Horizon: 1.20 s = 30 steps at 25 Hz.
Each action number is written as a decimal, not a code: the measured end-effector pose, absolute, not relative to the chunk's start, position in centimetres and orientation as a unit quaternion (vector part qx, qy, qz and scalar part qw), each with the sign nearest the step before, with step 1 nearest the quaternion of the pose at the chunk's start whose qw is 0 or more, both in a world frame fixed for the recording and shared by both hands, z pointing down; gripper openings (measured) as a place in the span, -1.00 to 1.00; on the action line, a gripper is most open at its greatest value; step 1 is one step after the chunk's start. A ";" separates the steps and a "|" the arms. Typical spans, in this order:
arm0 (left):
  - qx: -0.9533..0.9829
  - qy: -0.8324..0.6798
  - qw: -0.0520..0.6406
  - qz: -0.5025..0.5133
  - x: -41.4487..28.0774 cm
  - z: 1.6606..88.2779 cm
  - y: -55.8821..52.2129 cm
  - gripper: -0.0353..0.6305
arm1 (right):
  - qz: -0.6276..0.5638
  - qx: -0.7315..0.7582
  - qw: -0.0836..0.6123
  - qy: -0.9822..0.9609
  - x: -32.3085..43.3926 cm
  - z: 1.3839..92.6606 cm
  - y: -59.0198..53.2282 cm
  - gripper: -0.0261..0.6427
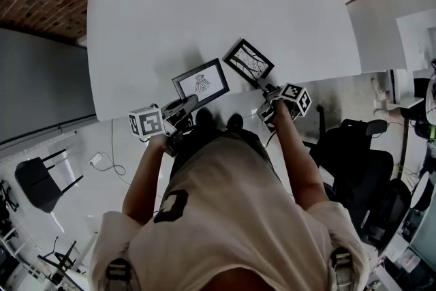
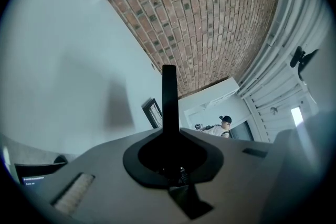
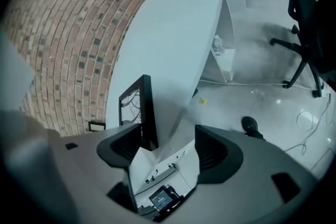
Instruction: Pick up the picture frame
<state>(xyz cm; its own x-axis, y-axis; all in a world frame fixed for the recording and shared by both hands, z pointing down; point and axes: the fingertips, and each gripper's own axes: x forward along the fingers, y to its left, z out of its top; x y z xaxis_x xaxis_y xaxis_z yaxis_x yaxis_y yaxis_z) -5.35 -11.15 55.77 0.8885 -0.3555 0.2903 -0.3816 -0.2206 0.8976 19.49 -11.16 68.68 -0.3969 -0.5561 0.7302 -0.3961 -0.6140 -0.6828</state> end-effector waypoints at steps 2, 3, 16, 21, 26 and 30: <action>0.781 -0.236 0.579 0.010 -5.0 55.4 -10.9 -0.83 | -0.720 -0.535 0.076 0.435 19.1 68.9 -11.4 -0.08; 0.780 -0.236 0.579 0.009 -4.9 55.2 -10.8 -0.83 | -0.722 -0.528 0.087 0.439 18.8 68.9 -11.7 -0.08; 0.774 -0.293 0.561 -0.023 -7.9 53.3 -11.9 -0.83 | -0.721 -0.482 0.084 0.491 18.1 69.8 -12.8 -0.08; 0.772 -0.294 0.562 -0.034 -7.8 53.1 -11.5 -0.83 | -0.720 -0.479 0.072 0.497 18.1 69.7 -11.9 -0.08; 0.774 -0.290 0.563 -0.024 -7.3 54.0 -10.5 -0.83 | -0.730 -0.463 0.089 0.495 17.7 69.9 -10.7 -0.09; 0.774 -0.288 0.563 -0.016 -6.7 54.2 -9.9 -0.83 | -0.740 -0.433 0.119 0.501 17.7 69.8 -9.8 -0.16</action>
